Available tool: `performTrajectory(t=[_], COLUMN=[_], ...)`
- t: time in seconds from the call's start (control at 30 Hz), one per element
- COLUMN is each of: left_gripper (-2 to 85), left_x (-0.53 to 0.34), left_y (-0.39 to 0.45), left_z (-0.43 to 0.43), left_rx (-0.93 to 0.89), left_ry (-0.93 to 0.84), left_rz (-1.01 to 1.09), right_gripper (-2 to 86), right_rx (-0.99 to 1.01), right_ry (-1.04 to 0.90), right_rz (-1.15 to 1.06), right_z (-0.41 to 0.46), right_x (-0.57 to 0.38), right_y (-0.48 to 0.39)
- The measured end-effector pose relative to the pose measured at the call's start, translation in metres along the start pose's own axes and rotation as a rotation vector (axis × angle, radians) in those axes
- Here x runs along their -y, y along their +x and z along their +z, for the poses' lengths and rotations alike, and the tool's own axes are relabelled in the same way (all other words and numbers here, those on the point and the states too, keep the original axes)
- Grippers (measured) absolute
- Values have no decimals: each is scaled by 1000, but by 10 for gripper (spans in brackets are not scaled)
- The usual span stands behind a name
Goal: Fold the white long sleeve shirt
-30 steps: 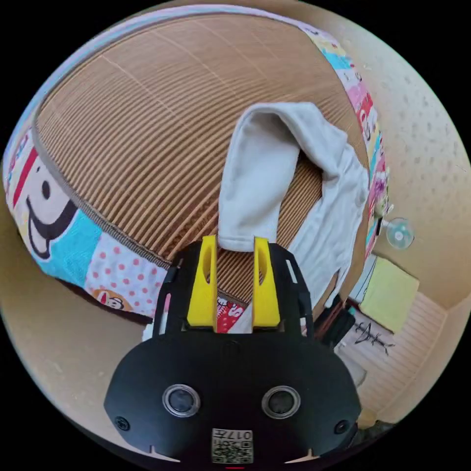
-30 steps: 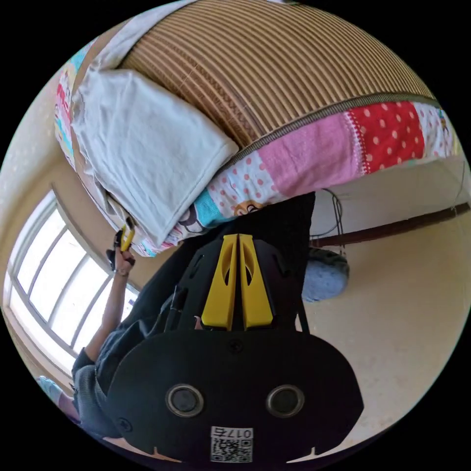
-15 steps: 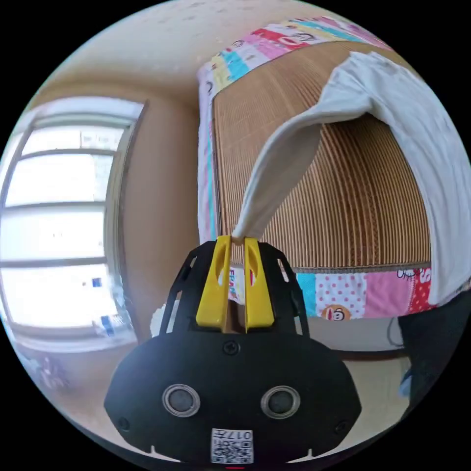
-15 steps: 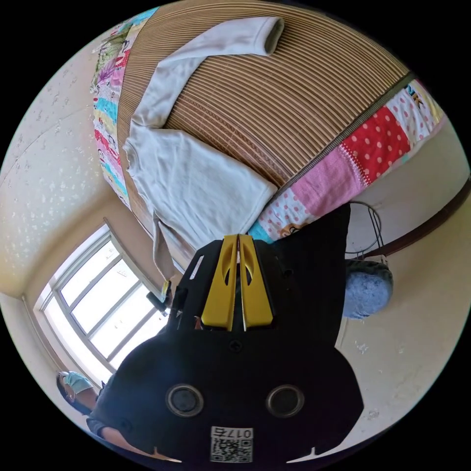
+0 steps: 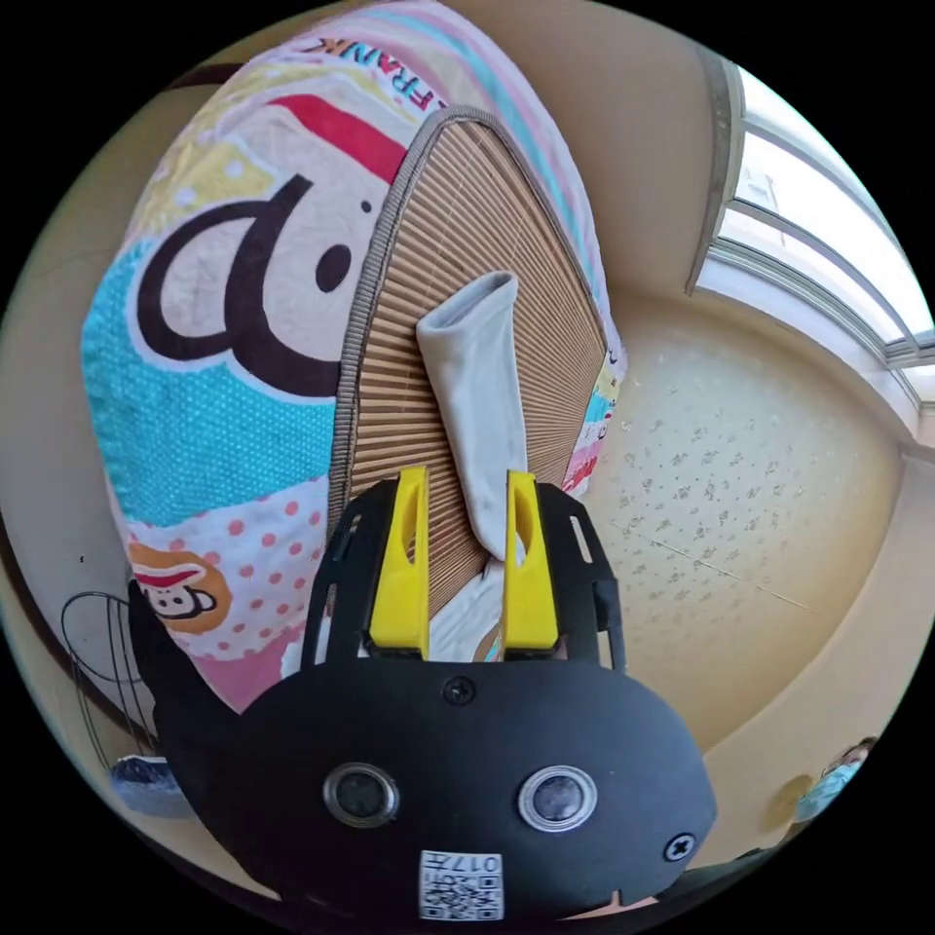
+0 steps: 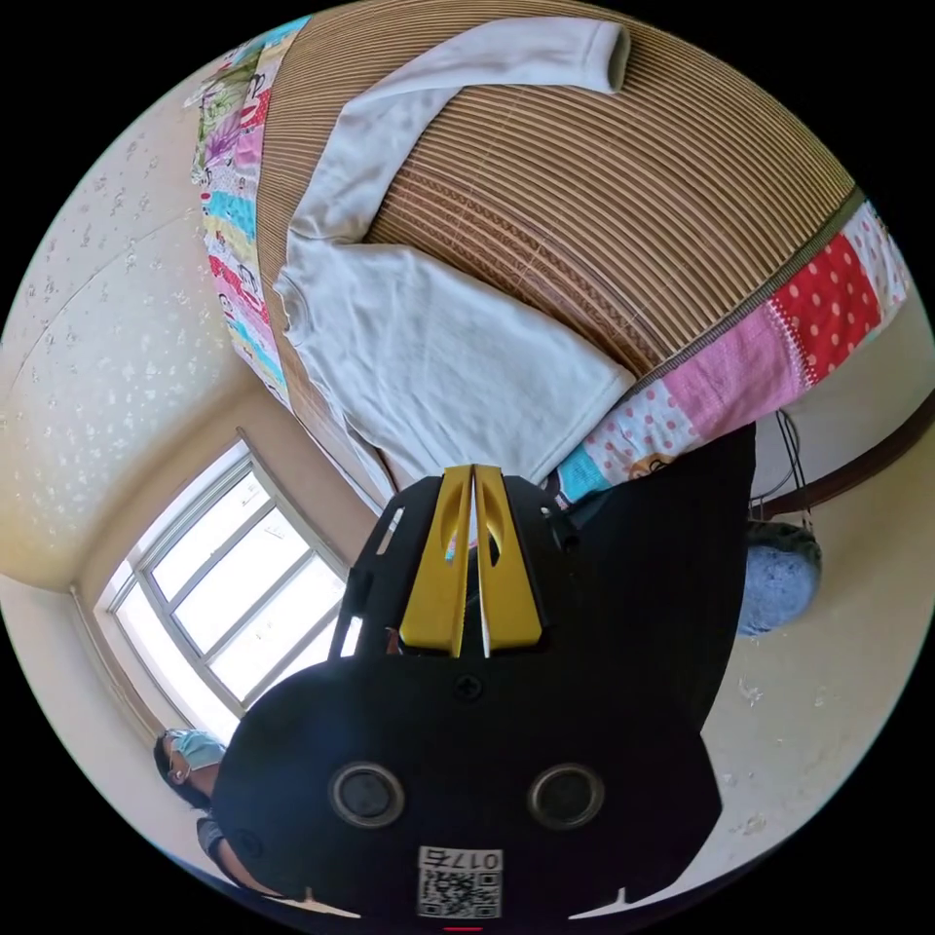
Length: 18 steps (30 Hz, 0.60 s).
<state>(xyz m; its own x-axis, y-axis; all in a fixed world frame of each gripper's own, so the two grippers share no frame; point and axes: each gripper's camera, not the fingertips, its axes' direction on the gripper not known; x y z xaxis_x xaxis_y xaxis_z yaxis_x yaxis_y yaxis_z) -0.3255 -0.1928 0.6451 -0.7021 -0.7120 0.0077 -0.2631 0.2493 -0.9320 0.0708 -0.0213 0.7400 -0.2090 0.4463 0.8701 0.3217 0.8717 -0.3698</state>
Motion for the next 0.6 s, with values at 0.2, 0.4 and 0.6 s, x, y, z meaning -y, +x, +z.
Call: performTrajectory(t=[0.2,0.4,0.6], left_gripper=[94,39,34], left_x=[28,42,28], left_y=[-11,-44,87], left_z=[-16,-34,4], left_rx=[78,-185,-390], left_ry=[16,70,-119], left_rz=[-28,-171,281], right_gripper=[0,-5,-2], right_rx=[160,291,469], right_ry=[-7,26,150], right_rz=[-141,-220,-172], right_z=[-13,-41,-62], right_x=[-22,-52,-79], right_y=[-14,3,45])
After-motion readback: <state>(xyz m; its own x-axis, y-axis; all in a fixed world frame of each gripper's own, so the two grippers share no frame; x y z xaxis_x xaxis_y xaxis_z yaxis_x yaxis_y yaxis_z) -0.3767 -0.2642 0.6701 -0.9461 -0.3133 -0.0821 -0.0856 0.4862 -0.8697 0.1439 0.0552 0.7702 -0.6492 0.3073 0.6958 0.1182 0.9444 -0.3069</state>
